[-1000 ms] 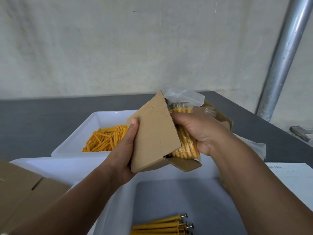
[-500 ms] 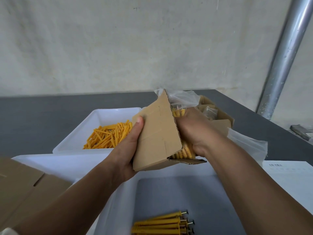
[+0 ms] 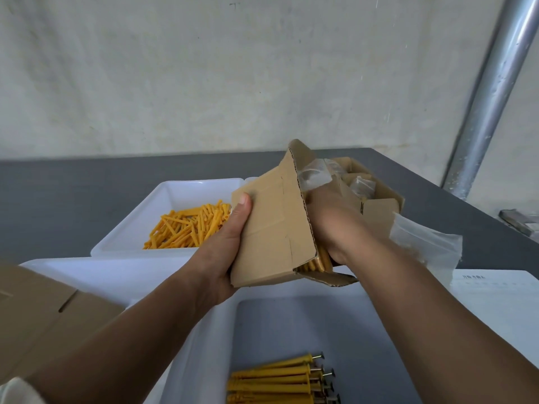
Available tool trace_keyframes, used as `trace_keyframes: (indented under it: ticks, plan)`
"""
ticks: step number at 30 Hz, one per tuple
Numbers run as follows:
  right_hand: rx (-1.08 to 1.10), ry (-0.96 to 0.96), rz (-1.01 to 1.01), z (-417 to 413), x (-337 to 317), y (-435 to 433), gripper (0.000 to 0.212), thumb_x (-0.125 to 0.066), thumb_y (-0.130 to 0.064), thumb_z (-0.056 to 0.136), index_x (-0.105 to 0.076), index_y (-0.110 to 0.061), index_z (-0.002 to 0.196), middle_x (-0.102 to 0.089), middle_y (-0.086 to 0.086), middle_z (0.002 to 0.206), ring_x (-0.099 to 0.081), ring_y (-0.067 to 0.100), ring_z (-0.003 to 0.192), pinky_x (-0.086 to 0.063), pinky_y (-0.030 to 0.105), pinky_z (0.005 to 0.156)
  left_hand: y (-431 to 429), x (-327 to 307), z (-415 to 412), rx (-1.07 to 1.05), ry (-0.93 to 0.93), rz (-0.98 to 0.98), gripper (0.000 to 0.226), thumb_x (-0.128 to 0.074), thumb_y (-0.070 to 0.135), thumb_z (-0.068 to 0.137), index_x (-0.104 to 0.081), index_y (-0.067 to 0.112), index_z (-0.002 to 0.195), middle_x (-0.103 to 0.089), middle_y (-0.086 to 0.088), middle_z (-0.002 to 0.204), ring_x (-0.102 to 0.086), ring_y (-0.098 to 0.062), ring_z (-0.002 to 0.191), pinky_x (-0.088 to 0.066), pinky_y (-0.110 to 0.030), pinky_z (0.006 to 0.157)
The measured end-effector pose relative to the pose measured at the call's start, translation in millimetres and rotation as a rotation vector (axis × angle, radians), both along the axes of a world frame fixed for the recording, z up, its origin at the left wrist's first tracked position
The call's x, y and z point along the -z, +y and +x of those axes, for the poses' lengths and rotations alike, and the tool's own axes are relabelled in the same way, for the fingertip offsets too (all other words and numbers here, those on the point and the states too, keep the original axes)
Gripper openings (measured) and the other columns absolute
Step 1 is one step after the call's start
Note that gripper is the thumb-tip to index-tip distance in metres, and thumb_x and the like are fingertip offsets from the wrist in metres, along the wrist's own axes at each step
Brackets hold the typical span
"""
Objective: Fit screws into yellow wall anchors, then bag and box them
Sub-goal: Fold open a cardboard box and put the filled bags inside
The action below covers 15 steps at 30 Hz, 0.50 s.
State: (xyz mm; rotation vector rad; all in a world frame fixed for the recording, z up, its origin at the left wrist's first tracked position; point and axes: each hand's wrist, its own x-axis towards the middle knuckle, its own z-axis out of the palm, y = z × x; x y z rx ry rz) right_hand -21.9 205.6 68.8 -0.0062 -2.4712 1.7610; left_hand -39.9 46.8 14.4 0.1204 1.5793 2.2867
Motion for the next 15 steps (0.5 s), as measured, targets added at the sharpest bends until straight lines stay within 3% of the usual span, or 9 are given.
trace_keyframes:
  ticks: [3,5,6,8,9,10,11,13,15]
  plan:
    - [0.036,0.016,-0.013,5,-2,-4,0.040,-0.039,-0.007,0.102,-0.030,-0.021,0.066,-0.038,-0.001,0.064,-0.045,0.016,0.064,-0.046,0.030,0.073,1,2,-1,0.001,0.006,-0.015,0.056,-0.065,0.073,0.066,-0.077,0.030,0.099,-0.074,-0.008,0.107,-0.073,-0.026,0.090,-0.058,-0.040,0.066]
    - [0.022,-0.038,-0.237,9,-4,-4,0.039,-0.045,-0.025,0.104,-0.040,-0.019,0.065,-0.048,-0.004,0.045,-0.046,0.007,0.052,-0.041,0.020,0.055,1,3,-1,0.003,-0.004,-0.018,0.055,-0.065,0.074,0.065,-0.077,0.031,0.097,-0.074,-0.008,0.106,-0.073,-0.026,0.089,-0.057,-0.041,0.066]
    - [0.046,-0.090,-0.384,12,-5,-4,0.041,-0.047,-0.036,0.102,-0.047,-0.017,0.066,-0.052,-0.007,0.042,-0.050,0.009,0.055,-0.041,0.022,0.057,1,3,-1,0.008,-0.011,-0.016,0.055,-0.064,0.075,0.065,-0.077,0.032,0.096,-0.075,-0.008,0.105,-0.074,-0.026,0.086,-0.057,-0.040,0.064]
    - [0.024,-0.109,-0.410,9,-5,-7,0.034,-0.049,-0.039,0.101,-0.055,-0.013,0.080,-0.064,-0.004,0.069,-0.060,0.021,0.078,-0.049,0.033,0.077,1,3,-1,0.014,-0.026,-0.005,0.055,-0.062,0.076,0.068,-0.078,0.031,0.096,-0.075,-0.008,0.101,-0.074,-0.025,0.080,-0.056,-0.038,0.060]
    - [-0.007,-0.066,-0.270,8,-3,-7,0.020,-0.048,-0.030,0.102,-0.053,-0.013,0.093,-0.064,0.005,0.090,-0.061,0.029,0.093,-0.048,0.045,0.092,1,4,-1,0.010,-0.036,0.008,0.056,-0.061,0.076,0.071,-0.077,0.029,0.098,-0.075,-0.008,0.100,-0.074,-0.025,0.078,-0.056,-0.038,0.059]
    - [-0.046,0.004,-0.071,10,-5,-8,0.006,-0.045,-0.021,0.102,-0.046,-0.015,0.104,-0.059,0.012,0.103,-0.059,0.035,0.102,-0.048,0.050,0.096,1,4,-2,0.006,-0.046,0.024,0.058,-0.060,0.075,0.073,-0.076,0.027,0.101,-0.075,-0.008,0.099,-0.074,-0.025,0.077,-0.056,-0.038,0.059]
    - [-0.075,0.070,0.124,8,-4,-6,0.011,-0.045,-0.017,0.100,-0.042,-0.016,0.111,-0.058,0.013,0.105,-0.058,0.035,0.100,-0.048,0.042,0.090,0,4,-2,0.002,-0.053,0.040,0.058,-0.059,0.074,0.075,-0.075,0.026,0.103,-0.075,-0.008,0.098,-0.074,-0.025,0.077,-0.056,-0.038,0.058]
    - [-0.066,0.102,0.405,6,-5,-4,0.024,-0.052,-0.025,0.095,-0.040,-0.022,0.115,-0.054,-0.002,0.088,-0.053,0.015,0.077,-0.042,0.026,0.065,0,5,-2,0.002,-0.055,0.065,0.058,-0.059,0.074,0.077,-0.075,0.025,0.104,-0.075,-0.008,0.098,-0.074,-0.025,0.077,-0.057,-0.038,0.060]
    - [-0.001,0.210,0.649,11,-6,-7,0.026,-0.054,-0.030,0.092,-0.043,-0.023,0.114,-0.051,-0.008,0.081,-0.050,0.009,0.071,-0.031,0.024,0.056,0,5,-3,0.006,-0.053,0.070,0.060,-0.059,0.075,0.076,-0.074,0.026,0.106,-0.075,-0.008,0.101,-0.074,-0.026,0.082,-0.057,-0.041,0.063]
